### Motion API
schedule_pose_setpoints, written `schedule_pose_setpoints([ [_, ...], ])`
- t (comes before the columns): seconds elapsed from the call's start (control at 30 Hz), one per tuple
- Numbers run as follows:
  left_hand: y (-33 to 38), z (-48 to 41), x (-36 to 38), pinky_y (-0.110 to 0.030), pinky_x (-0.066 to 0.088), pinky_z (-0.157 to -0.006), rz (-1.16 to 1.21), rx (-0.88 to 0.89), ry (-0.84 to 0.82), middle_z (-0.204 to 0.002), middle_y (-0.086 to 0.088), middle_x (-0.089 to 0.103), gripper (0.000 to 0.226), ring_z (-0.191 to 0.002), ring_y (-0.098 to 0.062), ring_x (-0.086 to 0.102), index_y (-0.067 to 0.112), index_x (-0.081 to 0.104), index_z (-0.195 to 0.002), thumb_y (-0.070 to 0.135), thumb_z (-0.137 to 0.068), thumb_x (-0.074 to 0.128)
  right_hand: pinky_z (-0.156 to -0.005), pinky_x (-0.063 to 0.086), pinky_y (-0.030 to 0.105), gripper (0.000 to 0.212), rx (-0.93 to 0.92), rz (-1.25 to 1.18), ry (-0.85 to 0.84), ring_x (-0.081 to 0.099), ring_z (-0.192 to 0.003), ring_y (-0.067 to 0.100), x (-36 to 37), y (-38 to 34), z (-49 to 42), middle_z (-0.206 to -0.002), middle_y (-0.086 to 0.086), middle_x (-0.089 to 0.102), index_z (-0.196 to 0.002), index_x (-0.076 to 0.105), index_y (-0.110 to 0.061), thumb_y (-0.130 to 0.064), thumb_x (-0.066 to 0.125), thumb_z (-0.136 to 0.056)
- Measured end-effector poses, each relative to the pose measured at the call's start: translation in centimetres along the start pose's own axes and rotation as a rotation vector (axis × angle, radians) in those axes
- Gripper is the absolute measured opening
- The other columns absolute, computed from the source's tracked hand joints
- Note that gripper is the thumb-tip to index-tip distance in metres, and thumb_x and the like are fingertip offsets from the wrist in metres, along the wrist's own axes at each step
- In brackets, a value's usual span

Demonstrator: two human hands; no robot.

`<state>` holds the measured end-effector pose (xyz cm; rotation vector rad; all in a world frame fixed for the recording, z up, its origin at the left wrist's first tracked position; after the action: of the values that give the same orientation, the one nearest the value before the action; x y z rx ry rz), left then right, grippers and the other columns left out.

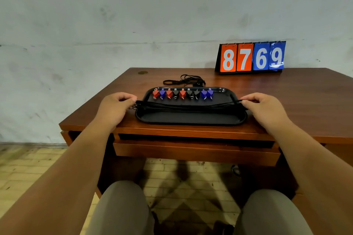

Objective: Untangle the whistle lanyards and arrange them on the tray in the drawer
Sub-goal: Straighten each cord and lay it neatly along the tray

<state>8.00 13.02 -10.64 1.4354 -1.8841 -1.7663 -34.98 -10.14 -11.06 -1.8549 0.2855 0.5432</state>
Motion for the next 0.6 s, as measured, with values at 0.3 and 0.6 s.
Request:
schedule_pose_setpoints([
  [0.3,-0.2,-0.1,-0.3,-0.029,0.043,-0.094,-0.013,-0.005,0.026,-0.114,0.017,0.073,0.018,-0.11,-0.01,0.062,0.032,0.082,-0.109,0.039,-0.104,0.066,-0.09,0.052,0.037,0.023,0.048,-0.048,0.011,0.063,-0.102,0.012,-0.1,0.1,0.0,-0.112,-0.014,0.072,-0.107,0.079,-0.038,-0.024,0.061,-0.102],
  [0.6,0.4,-0.1,1.1,-0.029,0.045,-0.096,-0.066,0.067,-0.15,-0.131,0.017,0.067,0.025,-0.122,-0.009,0.059,0.046,0.074,-0.124,0.05,-0.101,0.068,-0.1,0.045,0.035,0.032,-0.126,0.061,-0.172,0.057,-0.116,0.013,1.1,-1.8,0.9,-0.132,-0.005,0.056,-0.131,0.07,-0.044,-0.049,0.072,-0.099],
])
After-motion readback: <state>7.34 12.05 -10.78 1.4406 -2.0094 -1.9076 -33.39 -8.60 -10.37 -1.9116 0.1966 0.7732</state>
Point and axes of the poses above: each hand's wrist, its own z-axis away from the middle knuckle, its own x-axis out of the palm, y = z × x, the point moved 8 cm from there along -z, towards the middle knuckle
